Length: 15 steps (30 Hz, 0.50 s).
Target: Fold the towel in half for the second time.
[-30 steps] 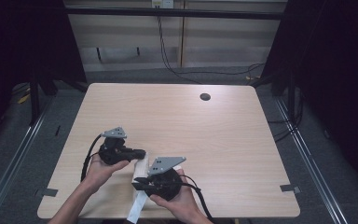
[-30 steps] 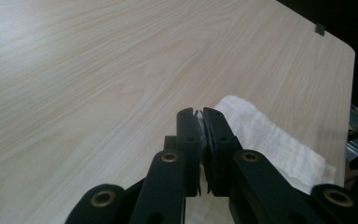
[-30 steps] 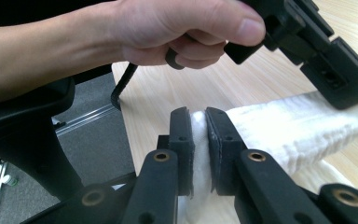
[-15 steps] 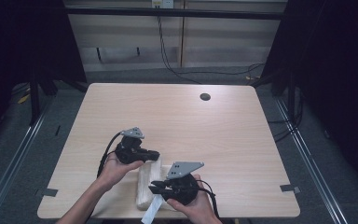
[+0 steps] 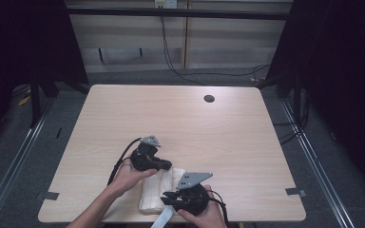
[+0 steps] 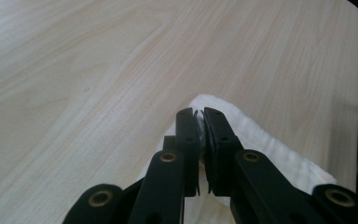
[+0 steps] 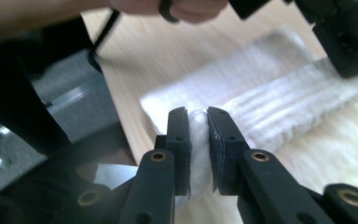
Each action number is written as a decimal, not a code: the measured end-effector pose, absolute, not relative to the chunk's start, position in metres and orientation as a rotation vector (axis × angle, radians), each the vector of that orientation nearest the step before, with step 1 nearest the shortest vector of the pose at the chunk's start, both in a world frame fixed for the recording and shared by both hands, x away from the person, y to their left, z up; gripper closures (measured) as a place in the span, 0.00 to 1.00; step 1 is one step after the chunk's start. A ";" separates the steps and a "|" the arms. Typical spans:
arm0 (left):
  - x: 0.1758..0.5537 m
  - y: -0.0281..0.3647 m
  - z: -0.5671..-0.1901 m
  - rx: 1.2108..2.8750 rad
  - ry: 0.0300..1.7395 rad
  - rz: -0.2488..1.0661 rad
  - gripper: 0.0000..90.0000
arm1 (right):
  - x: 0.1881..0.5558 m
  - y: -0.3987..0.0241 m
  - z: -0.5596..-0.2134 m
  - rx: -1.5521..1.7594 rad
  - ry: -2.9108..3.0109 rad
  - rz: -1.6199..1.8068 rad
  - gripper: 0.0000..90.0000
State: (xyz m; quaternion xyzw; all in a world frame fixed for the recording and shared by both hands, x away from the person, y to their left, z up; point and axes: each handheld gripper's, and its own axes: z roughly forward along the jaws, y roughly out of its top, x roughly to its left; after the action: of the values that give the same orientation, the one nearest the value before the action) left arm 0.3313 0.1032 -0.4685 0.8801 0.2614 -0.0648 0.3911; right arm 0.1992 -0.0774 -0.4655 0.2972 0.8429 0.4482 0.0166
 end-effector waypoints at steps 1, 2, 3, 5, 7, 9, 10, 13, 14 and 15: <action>0.332 0.102 -0.472 2.234 0.673 -0.173 0.95 | 0.199 -0.078 -0.469 0.928 2.627 1.366 0.89; 0.332 0.100 -0.475 2.226 0.683 -0.185 0.93 | 0.199 -0.079 -0.471 0.926 2.634 1.337 0.88; 0.331 0.099 -0.478 2.211 0.694 -0.190 0.92 | 0.199 -0.080 -0.474 0.929 2.642 1.340 0.85; 0.332 0.097 -0.480 2.217 0.685 -0.199 0.92 | 0.198 -0.084 -0.479 0.952 2.642 1.338 0.84; 0.333 0.095 -0.482 2.202 0.692 -0.206 0.91 | 0.197 -0.087 -0.481 0.958 2.644 1.317 0.82; 0.333 0.093 -0.483 2.208 0.684 -0.200 0.91 | 0.196 -0.090 -0.482 0.968 2.638 1.308 0.82; 0.333 0.092 -0.484 2.202 0.679 -0.196 0.91 | 0.195 -0.091 -0.481 0.972 2.634 1.306 0.82; 0.332 0.090 -0.480 2.195 0.650 -0.203 0.92 | 0.193 -0.092 -0.480 0.967 2.623 1.283 0.82; 0.332 0.090 -0.479 2.212 0.638 -0.193 0.91 | 0.193 -0.093 -0.479 0.976 2.625 1.283 0.82; 0.333 0.089 -0.478 2.203 0.637 -0.197 0.91 | 0.193 -0.093 -0.479 0.981 2.627 1.288 0.81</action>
State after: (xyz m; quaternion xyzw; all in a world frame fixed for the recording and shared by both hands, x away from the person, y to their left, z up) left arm 0.3327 0.0895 -0.4781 0.8739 0.2526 -0.0782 0.4079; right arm 0.1927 -0.0931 -0.4792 0.3178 0.8510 0.4172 0.0277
